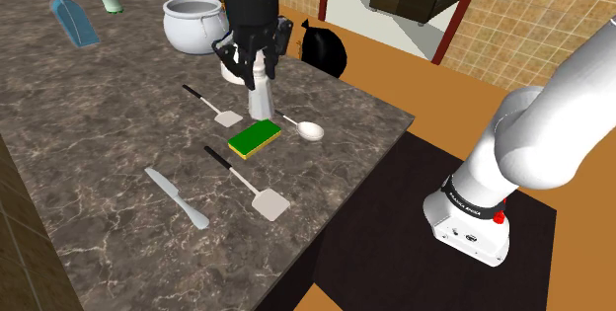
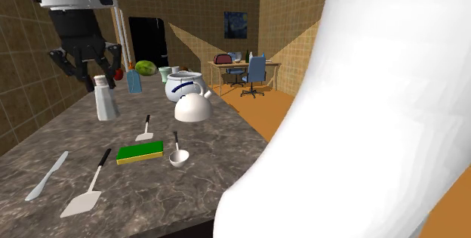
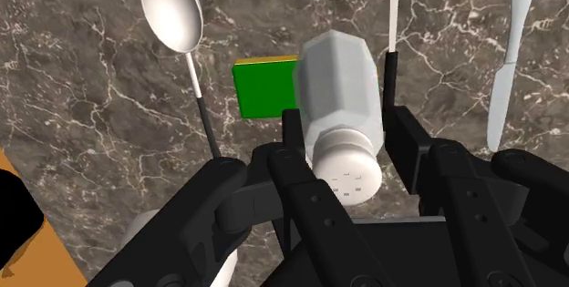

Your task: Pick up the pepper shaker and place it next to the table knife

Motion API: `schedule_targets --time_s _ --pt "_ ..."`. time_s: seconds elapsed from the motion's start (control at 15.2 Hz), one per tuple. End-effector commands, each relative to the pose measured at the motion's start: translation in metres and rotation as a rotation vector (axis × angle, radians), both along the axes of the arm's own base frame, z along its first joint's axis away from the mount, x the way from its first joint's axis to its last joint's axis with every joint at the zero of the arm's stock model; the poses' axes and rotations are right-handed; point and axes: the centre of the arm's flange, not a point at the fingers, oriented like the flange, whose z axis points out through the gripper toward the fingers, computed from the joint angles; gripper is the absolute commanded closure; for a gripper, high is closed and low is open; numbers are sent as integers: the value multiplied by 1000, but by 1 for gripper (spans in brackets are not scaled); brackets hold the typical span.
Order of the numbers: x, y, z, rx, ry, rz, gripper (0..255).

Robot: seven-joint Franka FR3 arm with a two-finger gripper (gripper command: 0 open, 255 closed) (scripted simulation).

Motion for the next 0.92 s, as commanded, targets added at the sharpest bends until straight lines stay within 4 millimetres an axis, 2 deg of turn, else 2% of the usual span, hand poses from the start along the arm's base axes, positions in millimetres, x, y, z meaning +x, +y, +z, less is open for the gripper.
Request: schedule_targets --time_s 0.0,0.79,0.86 --pt "-10 25 0 0 0 -2 255" --pt "-48 179 0 0 0 -2 255" --pt "-53 201 0 0 0 -2 255"
